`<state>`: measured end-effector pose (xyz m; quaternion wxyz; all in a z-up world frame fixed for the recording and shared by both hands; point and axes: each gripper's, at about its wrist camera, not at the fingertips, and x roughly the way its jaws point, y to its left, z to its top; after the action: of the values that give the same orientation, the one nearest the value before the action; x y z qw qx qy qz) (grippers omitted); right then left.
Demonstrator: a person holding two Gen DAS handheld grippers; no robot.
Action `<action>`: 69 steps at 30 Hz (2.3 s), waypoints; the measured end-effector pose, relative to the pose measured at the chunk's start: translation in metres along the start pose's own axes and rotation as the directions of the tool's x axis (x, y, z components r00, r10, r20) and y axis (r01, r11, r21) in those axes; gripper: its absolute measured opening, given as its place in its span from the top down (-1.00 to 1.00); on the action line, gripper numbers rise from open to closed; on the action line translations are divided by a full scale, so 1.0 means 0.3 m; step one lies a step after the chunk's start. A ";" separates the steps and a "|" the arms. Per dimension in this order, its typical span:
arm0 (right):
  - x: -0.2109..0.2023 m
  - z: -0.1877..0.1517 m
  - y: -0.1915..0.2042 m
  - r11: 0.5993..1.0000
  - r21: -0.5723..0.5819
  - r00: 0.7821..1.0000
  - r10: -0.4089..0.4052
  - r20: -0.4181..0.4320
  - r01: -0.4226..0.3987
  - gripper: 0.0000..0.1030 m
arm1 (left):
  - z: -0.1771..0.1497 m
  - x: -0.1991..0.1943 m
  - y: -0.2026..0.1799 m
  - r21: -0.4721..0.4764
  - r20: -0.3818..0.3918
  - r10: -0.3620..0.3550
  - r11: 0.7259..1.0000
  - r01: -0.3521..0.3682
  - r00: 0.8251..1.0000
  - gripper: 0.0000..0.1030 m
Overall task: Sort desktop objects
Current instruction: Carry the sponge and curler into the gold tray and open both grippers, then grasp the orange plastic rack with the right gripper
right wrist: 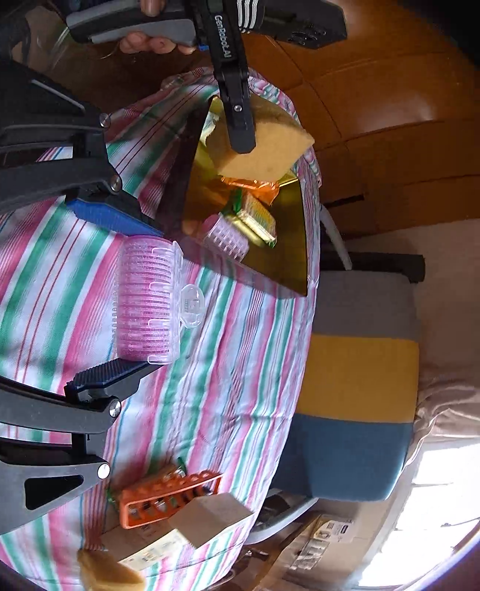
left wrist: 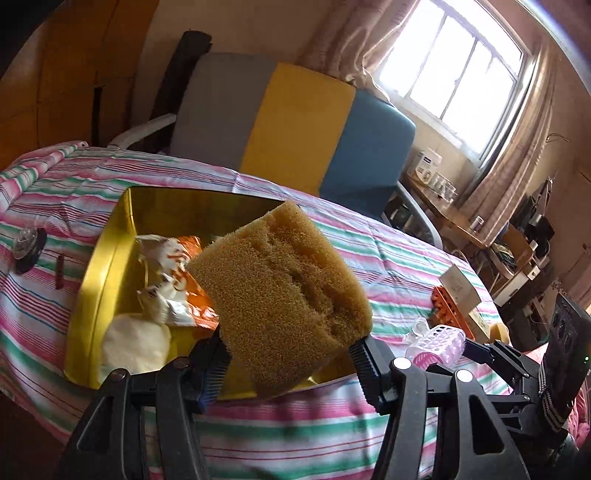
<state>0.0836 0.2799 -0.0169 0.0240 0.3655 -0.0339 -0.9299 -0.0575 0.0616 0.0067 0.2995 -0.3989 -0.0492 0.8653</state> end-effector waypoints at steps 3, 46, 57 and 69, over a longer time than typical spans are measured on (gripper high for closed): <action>0.059 0.078 0.072 0.999 -0.041 0.999 0.036 0.012 -0.036 -0.22 | 0.068 0.015 0.057 -0.011 0.020 0.030 0.999 -0.030 0.999 -0.18; -0.054 -0.236 -0.410 0.875 0.460 0.989 -0.123 -0.085 0.149 -0.53 | -0.304 0.208 -0.412 0.224 -0.314 -0.160 0.945 0.237 0.936 -0.38; -0.112 -0.263 -0.634 0.833 0.504 0.972 -0.228 -0.063 0.228 -0.57 | -0.395 0.281 -0.397 0.204 -0.389 -0.109 0.958 0.201 0.915 -0.38; 0.155 -0.059 -0.705 0.898 0.341 0.959 -0.244 -0.142 0.279 -0.38 | -0.393 0.289 -0.360 0.142 -0.376 -0.180 0.958 0.248 0.909 -0.38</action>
<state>0.0575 0.4866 -0.0786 -0.1663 0.4091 -0.1519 -0.8843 0.0355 0.1799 -0.0955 0.4327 -0.5124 0.0440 0.7405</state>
